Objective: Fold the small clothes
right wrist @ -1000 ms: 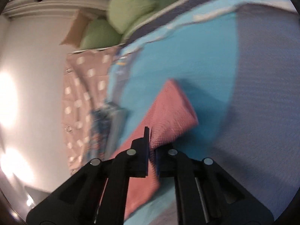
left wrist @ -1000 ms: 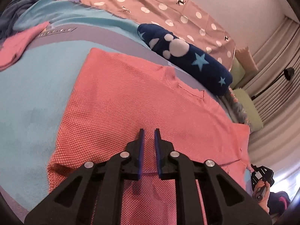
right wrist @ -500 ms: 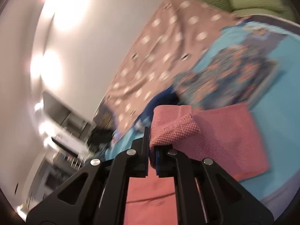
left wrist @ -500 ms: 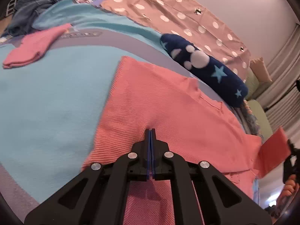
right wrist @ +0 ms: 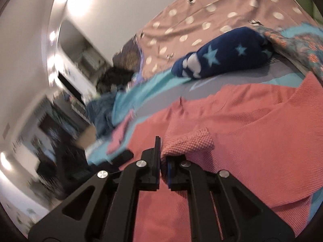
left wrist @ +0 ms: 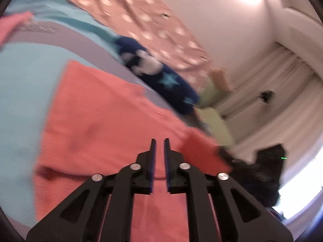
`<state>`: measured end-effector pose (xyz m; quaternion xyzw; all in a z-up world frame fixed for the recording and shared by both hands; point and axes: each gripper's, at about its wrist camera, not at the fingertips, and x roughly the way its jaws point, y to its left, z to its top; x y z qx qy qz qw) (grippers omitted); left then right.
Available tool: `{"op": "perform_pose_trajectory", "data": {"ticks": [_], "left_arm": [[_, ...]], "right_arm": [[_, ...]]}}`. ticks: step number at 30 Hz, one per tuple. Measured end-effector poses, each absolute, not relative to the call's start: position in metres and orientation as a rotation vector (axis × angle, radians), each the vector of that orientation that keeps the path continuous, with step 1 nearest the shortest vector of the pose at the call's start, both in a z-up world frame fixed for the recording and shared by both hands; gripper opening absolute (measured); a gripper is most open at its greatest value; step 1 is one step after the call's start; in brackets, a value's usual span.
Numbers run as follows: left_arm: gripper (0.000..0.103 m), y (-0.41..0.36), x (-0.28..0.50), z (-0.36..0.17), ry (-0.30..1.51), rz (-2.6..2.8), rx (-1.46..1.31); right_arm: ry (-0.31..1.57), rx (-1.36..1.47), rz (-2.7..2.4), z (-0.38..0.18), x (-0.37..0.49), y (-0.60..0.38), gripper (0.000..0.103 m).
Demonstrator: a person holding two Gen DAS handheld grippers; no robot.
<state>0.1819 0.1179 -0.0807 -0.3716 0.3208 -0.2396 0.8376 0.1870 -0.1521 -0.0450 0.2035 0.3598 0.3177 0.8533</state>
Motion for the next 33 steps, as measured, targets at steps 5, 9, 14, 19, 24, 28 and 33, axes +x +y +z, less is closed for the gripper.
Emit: {"op": "perform_pose_trajectory", "data": {"ticks": [5,9,14,19,24,28,33], "left_arm": [[0.044,0.1,0.192,-0.096,0.778,-0.542,-0.78],[0.047,0.1,0.194,-0.1,0.793,-0.545,-0.794],[0.051,0.104,0.194,-0.101,0.773,-0.546,-0.824],[0.054,0.11,0.191,-0.102,0.76,-0.559,-0.852],[0.054,0.117,0.192,-0.105,0.769,-0.546,-0.881],[0.054,0.107,0.191,-0.101,0.794,-0.532,-0.799],[0.049,0.087,0.188,-0.097,0.838,-0.47,-0.629]], "right_arm": [[0.82,0.242,0.681,-0.057,0.17,-0.117,0.03],[0.798,0.096,0.636,-0.061,0.161,-0.107,0.04],[0.723,0.026,0.656,-0.061,0.152,-0.092,0.049],[0.631,0.02,0.778,-0.048,0.142,-0.08,0.061],[0.729,0.098,0.759,-0.056,0.151,-0.101,0.062],[0.74,0.033,0.623,-0.052,0.143,-0.123,0.062],[0.733,-0.1,0.448,-0.054,0.125,-0.159,0.064]]}}
